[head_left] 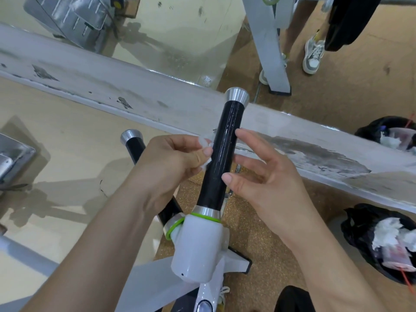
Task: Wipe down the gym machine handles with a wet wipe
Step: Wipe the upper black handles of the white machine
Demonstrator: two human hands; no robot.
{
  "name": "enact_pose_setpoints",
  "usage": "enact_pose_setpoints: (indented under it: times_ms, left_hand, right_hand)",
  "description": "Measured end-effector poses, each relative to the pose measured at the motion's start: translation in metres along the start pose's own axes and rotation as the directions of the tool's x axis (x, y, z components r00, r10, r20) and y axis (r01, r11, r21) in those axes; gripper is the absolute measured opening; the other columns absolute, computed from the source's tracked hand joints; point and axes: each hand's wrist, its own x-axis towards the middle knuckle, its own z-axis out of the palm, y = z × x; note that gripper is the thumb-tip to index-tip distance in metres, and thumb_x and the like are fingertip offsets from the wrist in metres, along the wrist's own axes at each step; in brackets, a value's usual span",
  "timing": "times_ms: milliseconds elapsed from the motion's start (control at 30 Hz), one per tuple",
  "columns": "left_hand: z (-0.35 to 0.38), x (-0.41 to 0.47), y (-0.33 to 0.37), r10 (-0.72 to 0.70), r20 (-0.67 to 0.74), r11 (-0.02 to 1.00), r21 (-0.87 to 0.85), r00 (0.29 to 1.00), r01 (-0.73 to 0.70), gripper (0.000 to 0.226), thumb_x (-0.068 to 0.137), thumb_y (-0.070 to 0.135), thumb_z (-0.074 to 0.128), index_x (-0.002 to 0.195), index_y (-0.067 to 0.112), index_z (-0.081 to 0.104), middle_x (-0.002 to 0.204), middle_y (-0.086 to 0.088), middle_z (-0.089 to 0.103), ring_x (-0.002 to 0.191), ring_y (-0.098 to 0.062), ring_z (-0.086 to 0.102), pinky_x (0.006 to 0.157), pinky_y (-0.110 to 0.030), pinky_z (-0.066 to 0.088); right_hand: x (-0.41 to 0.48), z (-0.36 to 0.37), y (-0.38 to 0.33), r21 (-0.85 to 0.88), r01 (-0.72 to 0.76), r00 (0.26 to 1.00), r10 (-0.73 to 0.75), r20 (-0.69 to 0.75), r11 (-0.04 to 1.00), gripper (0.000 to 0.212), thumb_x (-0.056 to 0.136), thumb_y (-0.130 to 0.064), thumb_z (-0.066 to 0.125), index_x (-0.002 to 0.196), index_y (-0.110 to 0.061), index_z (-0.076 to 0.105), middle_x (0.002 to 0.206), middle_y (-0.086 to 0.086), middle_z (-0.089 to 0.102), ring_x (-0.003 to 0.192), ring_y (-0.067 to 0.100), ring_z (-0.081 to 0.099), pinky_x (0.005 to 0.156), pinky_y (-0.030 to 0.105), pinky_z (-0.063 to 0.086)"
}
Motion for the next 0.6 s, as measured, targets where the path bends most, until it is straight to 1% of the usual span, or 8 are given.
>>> enact_pose_setpoints:
  times_ms: [33, 100, 133, 200, 300, 433, 533, 600]
  left_hand:
    - [-0.001, -0.001, 0.003, 0.024, -0.002, 0.996, 0.086, 1.0, -0.024, 0.017, 0.071, 0.009, 0.076, 0.087, 0.006, 0.072, 0.087, -0.007, 0.074, 0.074, -0.012, 0.067, 0.07, -0.022, 0.056]
    - [0.002, 0.001, 0.011, 0.097, -0.004, 0.979, 0.18, 0.995, -0.095, 0.008, 0.074, 0.011, 0.078, 0.081, 0.01, 0.073, 0.084, -0.008, 0.074, 0.076, -0.016, 0.066, 0.084, -0.035, 0.056]
    - [0.006, 0.002, 0.012, 0.129, -0.015, 0.973, 0.197, 0.991, -0.124, 0.005, 0.076, 0.012, 0.077, 0.079, 0.011, 0.073, 0.084, -0.007, 0.073, 0.077, -0.018, 0.066, 0.089, -0.041, 0.054]
    - [0.013, 0.003, 0.011, 0.163, -0.057, 0.97, 0.194, 0.985, -0.15, 0.003, 0.08, 0.011, 0.074, 0.08, 0.012, 0.071, 0.086, -0.009, 0.073, 0.077, -0.021, 0.067, 0.09, -0.049, 0.053]
    - [0.011, -0.008, 0.001, 0.185, -0.123, 0.96, 0.234, 0.975, -0.153, 0.01, 0.082, 0.008, 0.072, 0.086, 0.017, 0.072, 0.083, -0.011, 0.075, 0.077, -0.024, 0.072, 0.084, -0.047, 0.057]
    - [0.004, -0.017, -0.004, 0.219, -0.103, 0.916, 0.364, 0.97, -0.168, 0.021, 0.085, 0.006, 0.067, 0.085, 0.025, 0.075, 0.079, 0.003, 0.076, 0.079, -0.013, 0.073, 0.083, -0.04, 0.058]
    - [0.013, -0.009, 0.001, 0.272, -0.128, 0.891, 0.407, 0.954, -0.2, 0.022, 0.09, 0.01, 0.061, 0.084, 0.028, 0.074, 0.08, 0.005, 0.076, 0.081, -0.012, 0.071, 0.084, -0.042, 0.056]
    - [0.015, -0.012, 0.0, 0.306, -0.088, 0.83, 0.513, 0.948, -0.22, 0.029, 0.091, 0.015, 0.058, 0.075, 0.036, 0.071, 0.076, 0.01, 0.074, 0.078, -0.007, 0.07, 0.081, -0.04, 0.057]
  right_hand:
    - [0.0, 0.001, 0.001, -0.003, 0.001, 1.0, -0.001, 0.0, 1.0, 0.07, 0.079, -0.002, 0.073, 0.134, -0.037, 0.049, 0.14, -0.022, 0.046, 0.111, -0.007, 0.057, 0.079, 0.015, 0.052]
    - [0.0, 0.001, 0.001, 0.007, 0.001, 1.0, -0.001, -0.011, 1.0, 0.069, 0.08, -0.002, 0.073, 0.133, -0.038, 0.049, 0.138, -0.019, 0.05, 0.112, -0.004, 0.058, 0.08, 0.018, 0.052]
    - [0.0, 0.002, 0.001, 0.014, -0.005, 1.0, 0.005, -0.02, 1.0, 0.068, 0.08, -0.001, 0.072, 0.132, -0.038, 0.05, 0.136, -0.018, 0.052, 0.111, -0.005, 0.058, 0.079, 0.018, 0.053]
    - [-0.001, 0.004, 0.001, 0.028, -0.021, 0.999, 0.022, -0.038, 0.999, 0.067, 0.08, 0.001, 0.071, 0.131, -0.038, 0.051, 0.134, -0.016, 0.055, 0.108, -0.008, 0.058, 0.077, 0.015, 0.053]
    - [-0.002, 0.003, 0.0, 0.015, -0.037, 0.999, 0.037, -0.032, 0.999, 0.066, 0.081, -0.001, 0.071, 0.131, -0.04, 0.05, 0.132, -0.012, 0.058, 0.107, -0.009, 0.058, 0.074, 0.008, 0.05]
    - [-0.005, 0.002, -0.001, -0.028, -0.059, 0.997, 0.058, -0.044, 0.998, 0.064, 0.083, -0.007, 0.07, 0.128, -0.047, 0.048, 0.127, -0.011, 0.061, 0.103, -0.012, 0.059, 0.069, 0.0, 0.045]
    - [-0.007, 0.005, -0.001, -0.022, -0.07, 0.995, 0.068, -0.068, 0.997, 0.061, 0.084, -0.008, 0.07, 0.127, -0.047, 0.05, 0.124, -0.011, 0.063, 0.099, -0.012, 0.06, 0.068, 0.003, 0.047]
    - [-0.009, 0.007, -0.001, -0.022, -0.079, 0.994, 0.077, -0.082, 0.997, 0.063, 0.083, -0.01, 0.07, 0.131, -0.046, 0.049, 0.122, -0.013, 0.064, 0.101, -0.012, 0.06, 0.076, 0.011, 0.049]
